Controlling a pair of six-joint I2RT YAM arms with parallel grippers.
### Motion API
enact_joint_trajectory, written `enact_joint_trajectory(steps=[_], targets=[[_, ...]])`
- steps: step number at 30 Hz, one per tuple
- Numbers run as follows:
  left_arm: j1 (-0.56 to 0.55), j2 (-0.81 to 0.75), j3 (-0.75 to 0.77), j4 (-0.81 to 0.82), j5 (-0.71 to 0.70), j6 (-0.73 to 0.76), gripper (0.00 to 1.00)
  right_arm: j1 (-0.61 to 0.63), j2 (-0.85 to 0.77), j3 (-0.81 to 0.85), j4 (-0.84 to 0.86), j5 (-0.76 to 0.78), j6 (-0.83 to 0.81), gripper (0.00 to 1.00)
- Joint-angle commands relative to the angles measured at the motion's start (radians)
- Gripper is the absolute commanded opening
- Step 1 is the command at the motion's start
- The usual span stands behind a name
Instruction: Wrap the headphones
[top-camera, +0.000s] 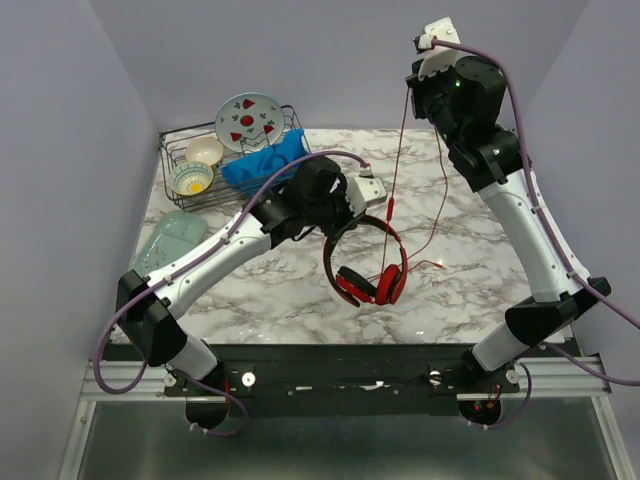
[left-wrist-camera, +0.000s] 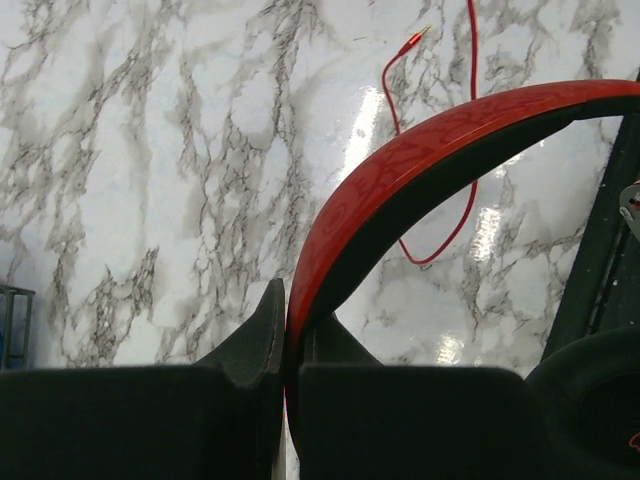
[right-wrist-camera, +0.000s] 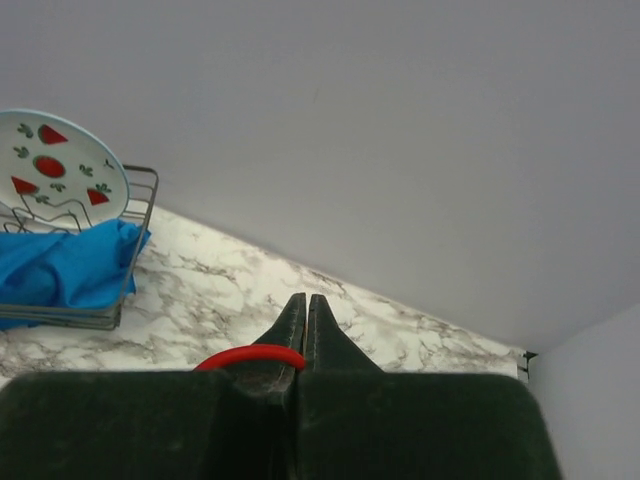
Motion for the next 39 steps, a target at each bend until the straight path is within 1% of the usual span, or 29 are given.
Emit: enact_joint_trajectory(steps=[1,3,4,5,7,8,11,15,17,20,23,27,31,32,33,35,36,37,39], targets=[[-0.010,-0.050,0.016,-0.020,0.134,-0.053,0.00,-0.031,-0.002,-0.098,-0.090,0.013,-0.044,0.01],[-0.003,-0.076,0.007,0.003,0.154,-0.083,0.00,-0.063,-0.034,-0.167,-0.046,0.007,-0.007,0.01],[0.010,-0.084,-0.001,0.011,0.159,-0.113,0.00,-0.075,-0.056,-0.248,-0.021,0.004,0.023,0.01],[0.017,-0.099,-0.004,0.026,0.160,-0.129,0.00,-0.096,-0.101,-0.285,0.028,-0.005,0.037,0.01],[0.030,-0.110,-0.010,0.032,0.143,-0.149,0.00,-0.113,-0.142,-0.349,0.068,-0.008,0.069,0.01],[0.042,-0.121,-0.015,0.038,0.140,-0.153,0.00,-0.127,-0.180,-0.397,0.099,-0.008,0.074,0.01],[0.056,-0.141,-0.032,0.037,0.175,-0.140,0.00,-0.159,-0.205,-0.457,0.120,-0.011,0.086,0.01],[0.063,-0.161,-0.050,0.043,0.177,-0.144,0.00,-0.208,-0.234,-0.506,0.128,-0.025,0.114,0.01],[0.068,-0.165,-0.059,0.049,0.153,-0.144,0.00,-0.230,-0.252,-0.531,0.148,-0.037,0.134,0.01],[0.086,-0.165,-0.062,0.055,0.142,-0.156,0.00,-0.241,-0.287,-0.564,0.168,-0.024,0.134,0.01],[0.105,-0.171,-0.059,0.052,0.180,-0.164,0.00,-0.255,-0.309,-0.594,0.176,-0.027,0.134,0.01],[0.114,-0.180,-0.047,0.049,0.221,-0.184,0.00,-0.262,-0.300,-0.620,0.180,-0.021,0.133,0.01],[0.139,-0.191,-0.019,0.057,0.301,-0.244,0.00,-0.267,-0.271,-0.641,0.185,-0.045,0.142,0.01],[0.142,-0.197,-0.012,0.060,0.297,-0.267,0.00,-0.267,-0.263,-0.643,0.188,-0.063,0.139,0.01],[0.152,-0.199,-0.001,0.063,0.289,-0.271,0.00,-0.267,-0.248,-0.653,0.191,-0.129,0.140,0.01],[0.171,-0.200,0.053,0.069,0.266,-0.364,0.00,-0.265,-0.231,-0.667,0.206,-0.215,0.151,0.01],[0.206,-0.194,0.077,0.069,0.260,-0.397,0.00,-0.265,-0.220,-0.678,0.212,-0.303,0.165,0.01],[0.221,-0.193,0.137,0.067,0.255,-0.428,0.00,-0.267,-0.202,-0.684,0.221,-0.336,0.195,0.01],[0.255,-0.173,0.204,0.048,0.238,-0.501,0.00,-0.258,-0.174,-0.690,0.245,-0.404,0.223,0.01]])
